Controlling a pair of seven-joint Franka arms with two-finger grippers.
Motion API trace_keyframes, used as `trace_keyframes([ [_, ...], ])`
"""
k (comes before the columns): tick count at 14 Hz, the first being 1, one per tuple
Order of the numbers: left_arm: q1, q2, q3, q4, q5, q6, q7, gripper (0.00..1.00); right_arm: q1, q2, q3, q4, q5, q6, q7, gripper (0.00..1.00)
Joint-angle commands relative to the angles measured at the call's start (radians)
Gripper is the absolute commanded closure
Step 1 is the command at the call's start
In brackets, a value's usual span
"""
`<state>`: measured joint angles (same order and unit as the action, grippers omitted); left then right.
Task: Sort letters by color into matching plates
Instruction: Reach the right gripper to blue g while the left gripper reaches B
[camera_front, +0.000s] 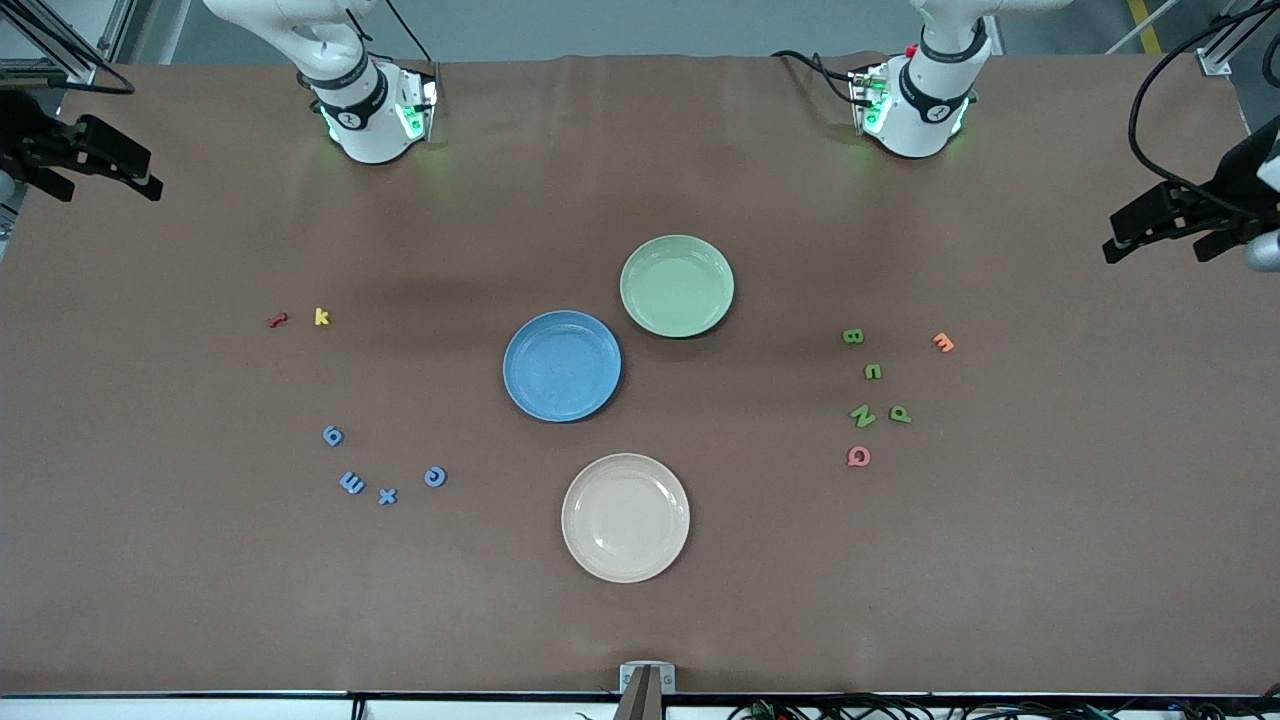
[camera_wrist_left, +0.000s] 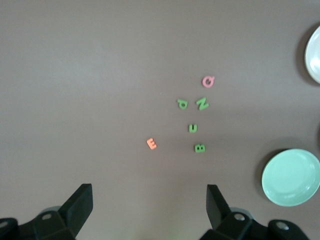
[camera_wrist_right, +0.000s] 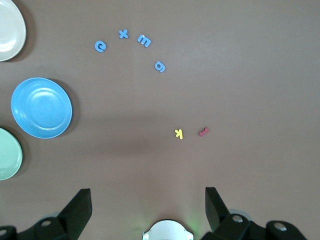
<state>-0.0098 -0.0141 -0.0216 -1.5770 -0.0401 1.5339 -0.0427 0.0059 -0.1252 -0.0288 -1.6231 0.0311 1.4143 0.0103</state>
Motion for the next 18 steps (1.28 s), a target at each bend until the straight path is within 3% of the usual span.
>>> trace_keyframes([
  [1,-0.006,0.011,-0.034,-0.066,-0.023,-0.005,-0.022,0.0,-0.015,0.083,0.003,0.009,-0.008,0.069,0.004,0.0],
  [7,-0.004,0.043,-0.17,-0.296,-0.038,0.231,-0.195,0.0,-0.018,0.367,0.004,-0.014,0.004,0.283,-0.003,0.0],
  [9,-0.004,0.043,-0.202,-0.388,-0.038,0.32,-0.218,0.0,-0.02,0.418,0.004,-0.066,0.006,0.406,-0.003,0.03],
  [10,-0.004,0.043,-0.221,-0.431,-0.038,0.366,-0.233,0.0,-0.021,0.435,0.004,-0.105,0.006,0.482,-0.001,0.14],
  [12,-0.007,0.046,-0.233,-0.503,-0.038,0.457,-0.256,0.0,-0.024,0.485,0.003,-0.162,0.006,0.625,0.008,0.19],
  [15,-0.006,0.098,-0.282,-0.59,-0.024,0.603,-0.316,0.0,-0.034,0.557,0.006,-0.237,0.007,0.831,-0.001,0.19],
  [18,-0.006,0.14,-0.322,-0.688,0.034,0.776,-0.405,0.0,-0.027,0.613,0.009,-0.279,0.007,0.949,-0.001,0.19],
])
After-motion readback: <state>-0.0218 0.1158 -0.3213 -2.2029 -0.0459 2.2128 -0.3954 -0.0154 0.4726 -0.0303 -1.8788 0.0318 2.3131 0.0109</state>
